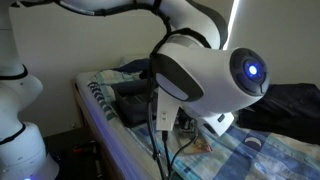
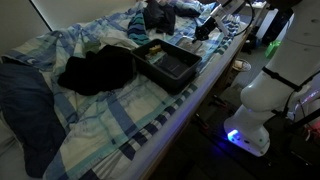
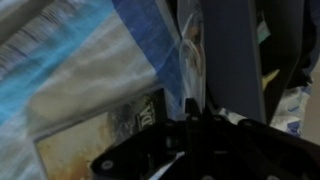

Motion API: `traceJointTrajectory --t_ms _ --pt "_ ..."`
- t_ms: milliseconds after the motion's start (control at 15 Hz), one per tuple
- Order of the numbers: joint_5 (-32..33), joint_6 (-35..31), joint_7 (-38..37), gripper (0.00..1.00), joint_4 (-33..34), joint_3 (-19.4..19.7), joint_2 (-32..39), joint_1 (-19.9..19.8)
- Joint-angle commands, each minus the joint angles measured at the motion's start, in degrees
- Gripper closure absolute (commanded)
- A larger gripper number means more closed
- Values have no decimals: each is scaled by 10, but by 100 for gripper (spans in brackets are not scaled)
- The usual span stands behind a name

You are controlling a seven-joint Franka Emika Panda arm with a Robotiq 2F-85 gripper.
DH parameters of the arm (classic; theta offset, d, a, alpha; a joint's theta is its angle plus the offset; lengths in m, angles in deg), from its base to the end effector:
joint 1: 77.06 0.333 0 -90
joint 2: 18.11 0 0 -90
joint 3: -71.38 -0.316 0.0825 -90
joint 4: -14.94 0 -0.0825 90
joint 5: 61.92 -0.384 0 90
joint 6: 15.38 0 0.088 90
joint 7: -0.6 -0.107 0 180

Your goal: Pick the magazines on the bed and put them in the box

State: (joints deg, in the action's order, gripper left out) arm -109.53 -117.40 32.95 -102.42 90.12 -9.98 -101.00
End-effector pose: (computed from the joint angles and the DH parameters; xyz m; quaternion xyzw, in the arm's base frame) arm 0.4431 -0.3173 0.3692 -0.8865 0.2447 -0.0703 0.3864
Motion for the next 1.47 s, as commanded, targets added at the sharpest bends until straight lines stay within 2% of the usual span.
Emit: traceJointTrajectory --t_ms 0,267,733,1400 --pt "-56 43 -11 99 29 8 -23 -8" --pt "-102 65 -10 99 49 16 -44 -5" --pt "-136 98 -3 99 57 16 -84 9" --pt "-86 150 17 99 47 -6 -109 58"
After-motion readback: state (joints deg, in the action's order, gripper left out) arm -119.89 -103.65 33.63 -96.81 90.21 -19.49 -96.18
